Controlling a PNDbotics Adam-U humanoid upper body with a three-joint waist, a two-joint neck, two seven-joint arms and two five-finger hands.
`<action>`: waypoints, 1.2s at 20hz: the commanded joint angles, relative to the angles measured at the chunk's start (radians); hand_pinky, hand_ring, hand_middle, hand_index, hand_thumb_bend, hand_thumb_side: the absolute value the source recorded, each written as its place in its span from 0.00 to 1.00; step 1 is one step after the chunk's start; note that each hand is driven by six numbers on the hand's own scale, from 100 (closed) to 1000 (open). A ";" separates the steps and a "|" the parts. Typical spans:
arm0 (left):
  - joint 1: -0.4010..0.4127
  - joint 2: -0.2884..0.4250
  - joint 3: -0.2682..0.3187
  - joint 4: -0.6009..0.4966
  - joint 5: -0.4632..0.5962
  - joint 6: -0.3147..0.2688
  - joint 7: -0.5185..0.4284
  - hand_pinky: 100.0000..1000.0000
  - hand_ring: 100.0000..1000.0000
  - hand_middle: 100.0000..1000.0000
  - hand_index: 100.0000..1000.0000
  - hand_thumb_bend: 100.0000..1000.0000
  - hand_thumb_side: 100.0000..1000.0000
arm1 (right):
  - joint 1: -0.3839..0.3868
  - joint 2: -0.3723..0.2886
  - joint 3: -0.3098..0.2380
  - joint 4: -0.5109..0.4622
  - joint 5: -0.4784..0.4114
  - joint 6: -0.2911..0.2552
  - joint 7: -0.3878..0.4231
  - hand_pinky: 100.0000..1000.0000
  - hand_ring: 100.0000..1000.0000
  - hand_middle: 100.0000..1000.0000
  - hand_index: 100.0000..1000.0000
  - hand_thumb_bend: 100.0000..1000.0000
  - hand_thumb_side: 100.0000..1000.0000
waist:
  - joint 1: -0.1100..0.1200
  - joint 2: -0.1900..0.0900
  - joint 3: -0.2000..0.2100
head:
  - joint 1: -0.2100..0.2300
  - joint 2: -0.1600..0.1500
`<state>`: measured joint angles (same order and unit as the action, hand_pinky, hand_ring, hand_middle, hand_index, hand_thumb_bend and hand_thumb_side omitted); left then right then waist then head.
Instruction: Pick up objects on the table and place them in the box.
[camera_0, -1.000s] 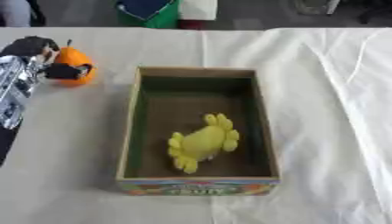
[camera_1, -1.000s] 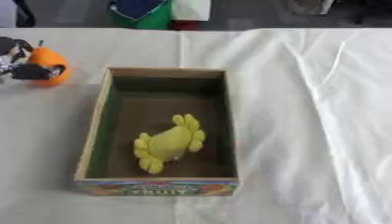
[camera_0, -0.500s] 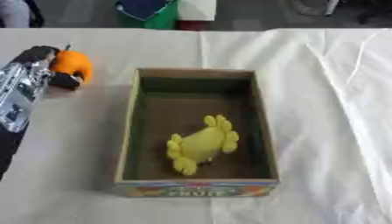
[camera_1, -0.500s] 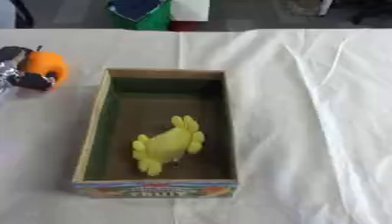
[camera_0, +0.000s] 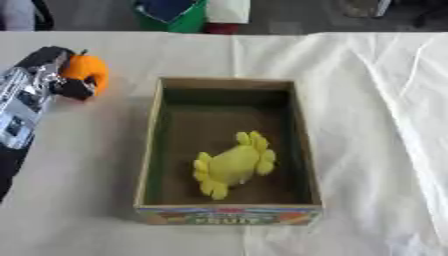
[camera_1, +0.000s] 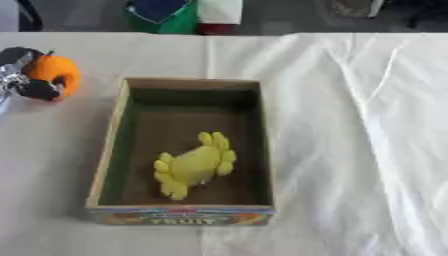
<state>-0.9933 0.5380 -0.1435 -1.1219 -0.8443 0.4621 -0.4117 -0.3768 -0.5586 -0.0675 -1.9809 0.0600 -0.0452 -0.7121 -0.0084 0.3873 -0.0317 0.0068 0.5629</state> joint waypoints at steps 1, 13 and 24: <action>-0.015 0.042 -0.004 -0.056 0.007 -0.002 -0.008 0.35 0.56 0.55 0.69 0.00 0.18 | -0.002 -0.021 -0.013 -0.019 0.002 0.000 -0.003 0.60 0.63 0.50 0.66 0.00 0.56 | 0.001 -0.031 0.003 | -0.003 0.006; -0.025 0.061 -0.076 -0.297 -0.104 -0.061 -0.003 0.30 0.52 0.51 0.64 0.00 0.21 | -0.006 -0.029 -0.014 -0.019 0.001 -0.006 -0.001 0.60 0.63 0.50 0.66 0.00 0.56 | 0.001 -0.059 0.018 | -0.028 0.033; -0.044 -0.039 -0.187 -0.588 -0.177 -0.175 -0.119 0.32 0.54 0.52 0.64 0.00 0.21 | -0.023 -0.030 -0.008 -0.019 -0.005 -0.008 0.010 0.60 0.64 0.50 0.66 0.00 0.56 | 0.008 -0.092 0.020 | -0.053 0.057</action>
<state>-1.0129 0.5099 -0.3216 -1.6644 -1.0141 0.3042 -0.5183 -0.3880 -0.5589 -0.0700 -1.9809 0.0593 -0.0511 -0.7049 -0.0006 0.3175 -0.0111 -0.0434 0.6150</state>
